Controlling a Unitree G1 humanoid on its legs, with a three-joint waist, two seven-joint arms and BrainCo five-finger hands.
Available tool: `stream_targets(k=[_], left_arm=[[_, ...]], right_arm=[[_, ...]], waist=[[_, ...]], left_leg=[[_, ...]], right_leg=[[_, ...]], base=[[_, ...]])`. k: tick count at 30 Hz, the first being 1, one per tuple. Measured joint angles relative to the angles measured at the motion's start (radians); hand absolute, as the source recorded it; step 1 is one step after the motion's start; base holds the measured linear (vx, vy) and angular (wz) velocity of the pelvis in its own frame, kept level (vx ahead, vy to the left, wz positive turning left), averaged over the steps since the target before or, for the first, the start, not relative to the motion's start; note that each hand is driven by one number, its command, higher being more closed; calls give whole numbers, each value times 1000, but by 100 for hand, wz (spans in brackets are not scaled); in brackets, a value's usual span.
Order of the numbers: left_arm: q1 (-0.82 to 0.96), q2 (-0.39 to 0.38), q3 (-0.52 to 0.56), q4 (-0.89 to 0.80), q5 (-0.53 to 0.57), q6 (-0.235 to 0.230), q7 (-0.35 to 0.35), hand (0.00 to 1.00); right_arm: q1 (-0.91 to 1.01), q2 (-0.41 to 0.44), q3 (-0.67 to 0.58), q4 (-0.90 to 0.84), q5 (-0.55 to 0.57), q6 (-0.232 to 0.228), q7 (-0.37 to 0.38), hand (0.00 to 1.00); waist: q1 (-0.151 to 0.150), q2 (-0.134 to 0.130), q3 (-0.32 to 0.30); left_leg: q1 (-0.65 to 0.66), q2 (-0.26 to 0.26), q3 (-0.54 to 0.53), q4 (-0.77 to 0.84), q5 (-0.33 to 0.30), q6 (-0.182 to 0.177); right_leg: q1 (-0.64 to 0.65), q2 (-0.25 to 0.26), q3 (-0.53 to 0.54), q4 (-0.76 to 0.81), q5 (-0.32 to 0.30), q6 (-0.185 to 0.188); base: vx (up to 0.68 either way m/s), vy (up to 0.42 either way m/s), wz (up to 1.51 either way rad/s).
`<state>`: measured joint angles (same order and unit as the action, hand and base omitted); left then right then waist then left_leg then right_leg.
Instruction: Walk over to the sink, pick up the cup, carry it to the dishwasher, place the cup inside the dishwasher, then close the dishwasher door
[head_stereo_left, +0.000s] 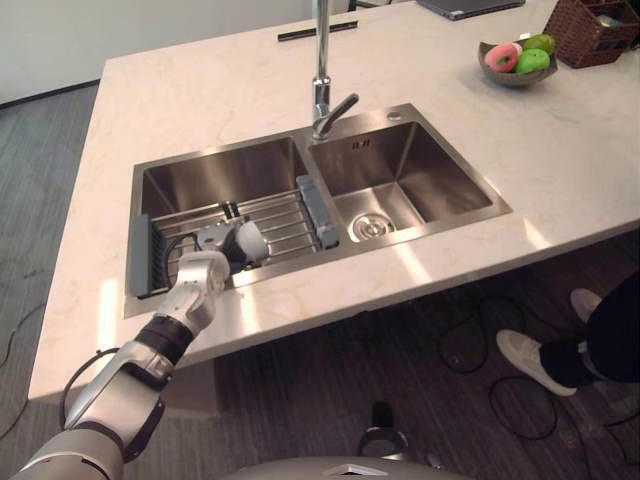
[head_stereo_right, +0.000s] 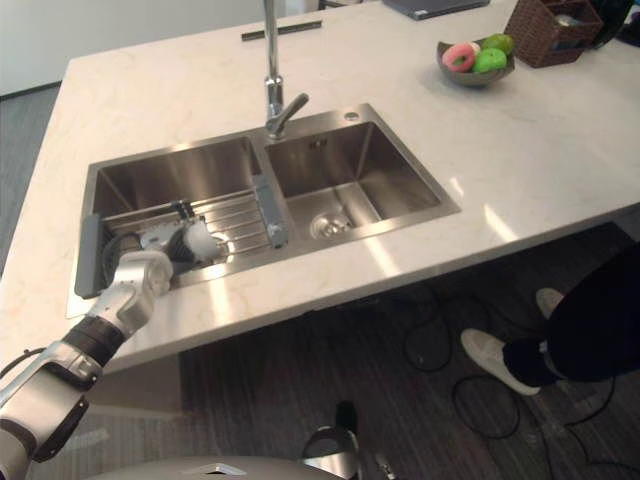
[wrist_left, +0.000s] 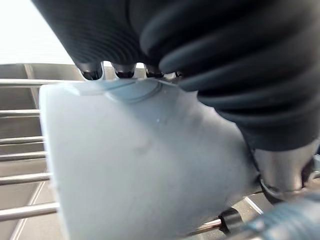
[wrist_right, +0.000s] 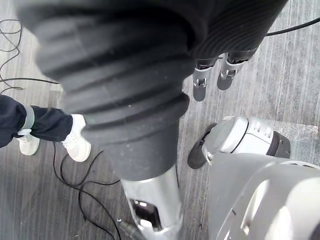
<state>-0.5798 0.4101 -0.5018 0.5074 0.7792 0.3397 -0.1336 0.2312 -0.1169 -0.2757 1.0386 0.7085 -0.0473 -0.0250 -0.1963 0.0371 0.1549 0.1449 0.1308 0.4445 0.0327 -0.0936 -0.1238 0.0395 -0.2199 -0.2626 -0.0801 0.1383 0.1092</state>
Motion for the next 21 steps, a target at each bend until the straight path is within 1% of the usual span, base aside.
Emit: stream_targets(k=[4, 6, 9, 10, 11, 12, 13, 14, 15, 16, 17, 18, 19, 20, 21], left_arm=[[-24, 0, -13, 0, -13, -13, -16, 100], [-34, 3, -20, 8, -43, -15, -18, 100], [-38, 13, -31, 23, -134, -33, 26, 100], [-42, 20, -43, 23, -187, -41, 48, 100], [-50, 39, -61, 24, -288, -52, 73, 100], [-52, 55, -72, 21, -423, -70, 110, 100], [-52, 59, -72, 18, -497, -78, 134, 100], [-49, 64, -72, 7, -608, -88, 175, 100], [-41, 82, -69, -24, -706, -99, 219, 100], [-35, 96, -66, -46, -754, -109, 236, 100], [-9, 128, -35, -113, -860, -136, 268, 100], [18, 153, 28, -193, -962, -166, 286, 100], [29, 167, 64, -236, -1010, -186, 302, 100], [47, 187, 161, -318, -1100, -227, 327, 100], [56, 198, 213, -354, -1143, -248, 342, 100]], right_arm=[[0, 0, 1, 0, -1, 0, 0, 0], [0, 0, 2, 0, -6, 0, 0, 0], [0, 0, 2, 0, -10, 0, 1, 0], [2, 0, 2, 0, -10, 0, 1, 0], [2, -1, 2, -2, -12, 0, 2, 0], [2, -2, 2, -4, -18, 1, 2, 0], [2, -2, 2, -5, -22, 3, 2, 0], [3, -1, 10, -9, -28, 6, 1, 0], [3, -2, 31, -25, -30, 10, -1, 0], [6, -1, 36, -40, -30, 14, -4, 0], [12, -2, 35, -64, -29, 27, -10, 0], [25, -2, 20, -81, -29, 37, -14, 0], [28, -2, 12, -80, -29, 44, -18, 0], [34, -1, -18, -79, -29, 57, -21, 0], [36, -1, -31, -79, -29, 61, -21, 0]], waist=[[1, -5, 0], [-2, -4, 0], [-10, -4, -1], [-14, -4, -1], [-16, -3, -1], [-16, -2, -2], [-16, 0, -2], [-16, 5, -5], [-11, 1, -1], [-11, -2, 2], [-8, -4, 3], [5, -3, 3], [17, -3, 3], [41, -3, 3], [51, -3, 3]], left_leg=[[-3, 0, -5, 0, 0, 0], [-5, 0, -9, 0, 0, 0], [-7, 0, -23, 1, 2, 0], [-6, 0, -30, 1, 2, 0], [-5, 1, -35, 1, 2, 0], [-5, 1, -40, 1, 2, 0], [-5, 1, -45, 1, 3, 1], [-4, 1, -55, 2, 4, 1], [-8, 2, -61, 2, 6, 2], [-11, 2, -64, 2, 8, 2], [-17, 3, -73, 3, 10, 2], [-22, 3, -88, 3, 10, 2], [-23, 3, -90, 3, 10, 2], [-23, 4, -94, 5, 11, 2], [-23, 5, -99, 7, 11, 2]], right_leg=[[0, 0, -5, 0, 0, 1], [1, -1, -10, 0, -1, 2], [8, -2, -25, 0, -3, 4], [14, -2, -31, 0, -4, 6], [19, -3, -37, 0, -5, 8], [22, -3, -45, 0, -6, 9], [25, -4, -49, 0, -6, 10], [30, -4, -58, 0, -8, 12], [30, -4, -66, 0, -8, 12], [30, -4, -71, 0, -7, 12], [30, -4, -82, 0, -7, 12], [31, -5, -82, 0, -7, 19], [31, -5, -83, 0, -8, 22], [35, -5, -87, 1, -9, 23], [37, -5, -93, 3, -9, 24]], base=[[0, 0, 1], [0, 0, 4], [-3, -8, 13], [-11, -29, 17], [-9, -27, 17], [-5, -20, 14], [5, -28, 19], [3, -36, 19], [-1, -37, 19], [-9, -33, 16], [-3, -31, 19], [3, -29, 16], [6, -23, 12], [5, -17, 8], [3, -24, 14]])
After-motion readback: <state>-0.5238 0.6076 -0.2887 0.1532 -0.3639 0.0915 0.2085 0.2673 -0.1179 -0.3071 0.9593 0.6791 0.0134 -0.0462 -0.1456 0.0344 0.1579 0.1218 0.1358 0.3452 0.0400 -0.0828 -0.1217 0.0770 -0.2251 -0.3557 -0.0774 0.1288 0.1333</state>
